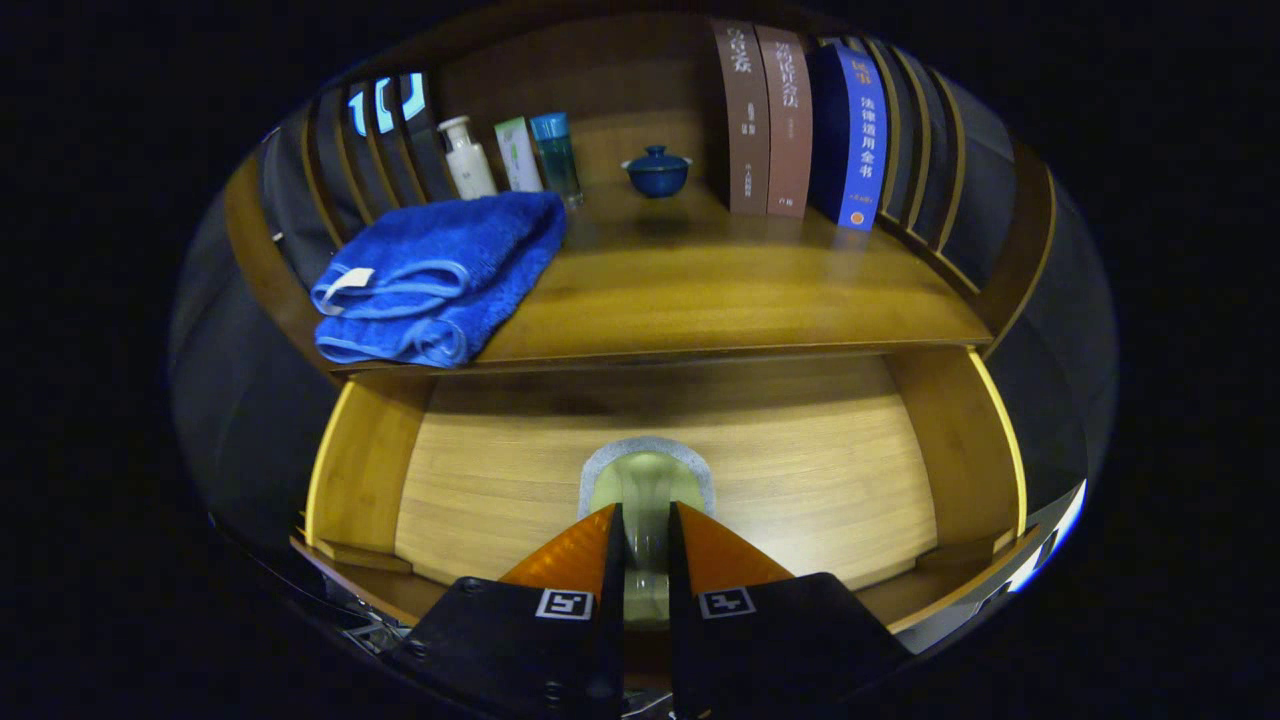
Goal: Pull open the drawer, take out the items inside it, and place them on the countertop above the cabinet.
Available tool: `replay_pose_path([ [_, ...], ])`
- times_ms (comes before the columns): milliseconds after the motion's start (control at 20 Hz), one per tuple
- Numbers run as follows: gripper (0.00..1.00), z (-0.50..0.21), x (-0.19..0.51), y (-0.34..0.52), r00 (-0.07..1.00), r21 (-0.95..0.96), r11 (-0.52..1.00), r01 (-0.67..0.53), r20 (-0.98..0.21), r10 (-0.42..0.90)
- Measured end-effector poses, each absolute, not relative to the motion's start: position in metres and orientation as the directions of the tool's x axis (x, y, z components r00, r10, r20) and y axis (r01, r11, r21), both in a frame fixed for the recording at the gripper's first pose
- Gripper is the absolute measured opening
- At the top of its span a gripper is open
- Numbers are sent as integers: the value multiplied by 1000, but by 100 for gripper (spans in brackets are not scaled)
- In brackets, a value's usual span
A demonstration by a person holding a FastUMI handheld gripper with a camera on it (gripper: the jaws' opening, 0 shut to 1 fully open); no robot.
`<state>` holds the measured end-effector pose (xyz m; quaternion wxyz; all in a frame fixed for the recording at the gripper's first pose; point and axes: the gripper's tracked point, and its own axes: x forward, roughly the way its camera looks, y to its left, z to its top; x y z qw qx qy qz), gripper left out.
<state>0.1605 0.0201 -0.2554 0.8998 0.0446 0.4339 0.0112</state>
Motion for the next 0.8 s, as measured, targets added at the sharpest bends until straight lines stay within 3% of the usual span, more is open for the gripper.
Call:
replay_pose_path([
  [450, 24, -161, 191, 21, 725, 84, 996, 4, -687, 55],
  [800, 23, -165, 279, 13, 703, 75, 997, 18, -710, 41],
])
